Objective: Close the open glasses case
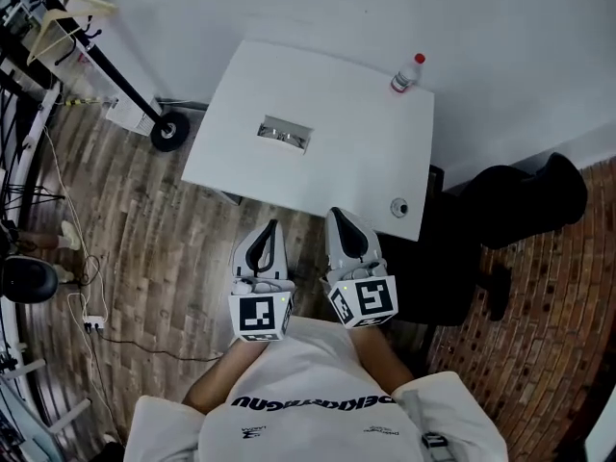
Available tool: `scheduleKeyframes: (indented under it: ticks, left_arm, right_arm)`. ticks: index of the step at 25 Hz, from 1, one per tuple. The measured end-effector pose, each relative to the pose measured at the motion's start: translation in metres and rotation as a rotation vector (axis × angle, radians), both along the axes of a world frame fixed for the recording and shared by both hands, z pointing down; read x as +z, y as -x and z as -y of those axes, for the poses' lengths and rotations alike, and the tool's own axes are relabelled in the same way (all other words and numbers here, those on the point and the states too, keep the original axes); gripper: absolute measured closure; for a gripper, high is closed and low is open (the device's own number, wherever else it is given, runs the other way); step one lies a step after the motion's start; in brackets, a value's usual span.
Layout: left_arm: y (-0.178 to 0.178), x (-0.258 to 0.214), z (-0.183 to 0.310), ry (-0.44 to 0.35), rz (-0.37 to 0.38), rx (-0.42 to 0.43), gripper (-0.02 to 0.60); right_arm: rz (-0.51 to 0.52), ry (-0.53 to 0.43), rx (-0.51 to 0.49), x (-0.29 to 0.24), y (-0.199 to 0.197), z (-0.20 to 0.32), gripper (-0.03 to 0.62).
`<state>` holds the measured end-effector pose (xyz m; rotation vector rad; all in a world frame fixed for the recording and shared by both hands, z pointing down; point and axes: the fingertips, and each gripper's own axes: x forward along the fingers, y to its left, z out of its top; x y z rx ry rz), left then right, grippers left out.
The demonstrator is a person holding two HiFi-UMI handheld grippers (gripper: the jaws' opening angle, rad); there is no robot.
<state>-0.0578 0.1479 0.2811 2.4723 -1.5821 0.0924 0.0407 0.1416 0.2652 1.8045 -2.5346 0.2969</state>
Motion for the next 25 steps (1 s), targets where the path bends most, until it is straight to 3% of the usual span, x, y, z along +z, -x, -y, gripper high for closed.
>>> scheduleKeyframes:
  ticks: [13,25]
  left_arm:
    - [0.016,0.010,0.127,0.019,-0.028,0.096,0.584]
    - [0.010,0.039,0.181,0.098,-0.047,0.112,0.584]
  right_arm:
    - [-0.023,0.059,0.097,0.017,0.013,0.122,0.594]
    - [-0.018,0.120,0.106,0.045,0.008,0.177,0.594]
